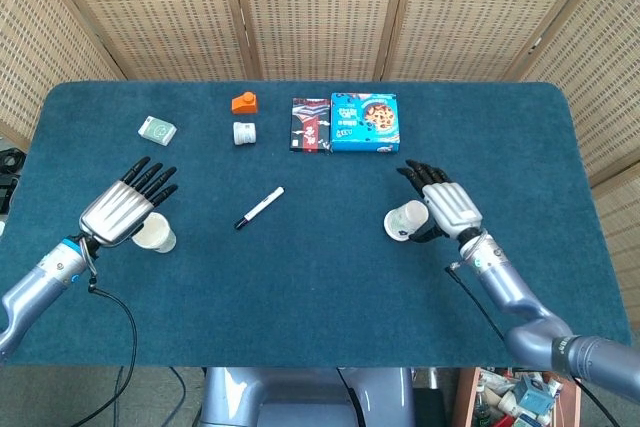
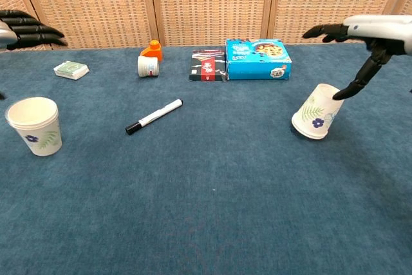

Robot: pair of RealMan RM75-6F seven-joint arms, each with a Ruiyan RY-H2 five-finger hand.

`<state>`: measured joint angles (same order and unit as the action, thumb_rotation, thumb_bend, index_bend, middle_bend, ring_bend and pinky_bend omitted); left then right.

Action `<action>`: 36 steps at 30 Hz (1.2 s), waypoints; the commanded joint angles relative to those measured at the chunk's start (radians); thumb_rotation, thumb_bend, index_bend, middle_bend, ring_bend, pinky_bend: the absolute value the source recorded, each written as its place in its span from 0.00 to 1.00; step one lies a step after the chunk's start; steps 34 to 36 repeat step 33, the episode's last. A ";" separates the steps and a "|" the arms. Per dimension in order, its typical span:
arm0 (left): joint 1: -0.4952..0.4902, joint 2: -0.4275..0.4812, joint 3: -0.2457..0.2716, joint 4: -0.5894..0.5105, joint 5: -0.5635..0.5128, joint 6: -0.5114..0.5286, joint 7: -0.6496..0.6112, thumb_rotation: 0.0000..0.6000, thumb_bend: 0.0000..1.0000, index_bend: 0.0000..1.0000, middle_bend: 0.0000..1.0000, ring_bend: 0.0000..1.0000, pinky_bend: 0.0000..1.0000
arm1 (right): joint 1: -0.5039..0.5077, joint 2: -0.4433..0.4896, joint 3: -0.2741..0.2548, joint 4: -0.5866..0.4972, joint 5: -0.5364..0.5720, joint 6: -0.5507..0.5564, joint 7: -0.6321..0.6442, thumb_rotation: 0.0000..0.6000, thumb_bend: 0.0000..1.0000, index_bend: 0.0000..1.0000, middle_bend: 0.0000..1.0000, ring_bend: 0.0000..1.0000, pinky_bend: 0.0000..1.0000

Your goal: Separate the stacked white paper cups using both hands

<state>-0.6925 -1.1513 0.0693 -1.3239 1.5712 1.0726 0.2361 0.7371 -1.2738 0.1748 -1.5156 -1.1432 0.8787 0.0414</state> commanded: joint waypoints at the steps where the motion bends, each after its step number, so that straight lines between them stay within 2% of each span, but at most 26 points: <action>1: 0.017 0.025 -0.016 -0.018 0.011 0.046 -0.026 1.00 0.08 0.00 0.00 0.00 0.00 | -0.045 0.053 -0.008 -0.064 -0.063 0.072 0.001 1.00 0.00 0.00 0.00 0.00 0.06; 4: 0.030 0.042 -0.026 -0.035 0.012 0.074 -0.041 1.00 0.07 0.00 0.00 0.00 0.00 | -0.070 0.076 -0.017 -0.087 -0.097 0.107 0.012 1.00 0.00 0.00 0.00 0.00 0.05; 9: 0.108 0.103 -0.053 -0.107 -0.028 0.189 -0.099 1.00 0.07 0.00 0.00 0.00 0.00 | -0.174 0.133 -0.073 -0.114 -0.235 0.265 0.042 1.00 0.00 0.00 0.00 0.00 0.02; 15: 0.236 0.148 -0.068 -0.211 -0.127 0.293 -0.176 1.00 0.06 0.00 0.00 0.00 0.00 | -0.295 0.132 -0.125 -0.039 -0.376 0.472 0.085 1.00 0.00 0.00 0.00 0.00 0.00; 21: 0.364 0.161 -0.051 -0.371 -0.214 0.360 -0.228 1.00 0.06 0.00 0.00 0.00 0.00 | -0.404 0.105 -0.167 0.019 -0.452 0.635 0.119 1.00 0.00 0.00 0.00 0.00 0.00; 24: 0.431 0.123 -0.036 -0.398 -0.210 0.436 -0.189 1.00 0.06 0.00 0.00 0.00 0.00 | -0.458 0.086 -0.185 0.044 -0.490 0.719 0.109 1.00 0.00 0.00 0.00 0.00 0.00; 29: 0.524 0.010 -0.019 -0.343 -0.169 0.562 -0.116 1.00 0.06 0.00 0.00 0.00 0.00 | -0.540 0.054 -0.208 0.084 -0.542 0.839 0.065 1.00 0.00 0.00 0.00 0.00 0.00; 36: 0.553 -0.022 -0.005 -0.311 -0.129 0.585 -0.100 1.00 0.06 0.00 0.00 0.00 0.00 | -0.579 0.049 -0.218 0.094 -0.568 0.890 0.063 1.00 0.00 0.00 0.00 0.00 0.00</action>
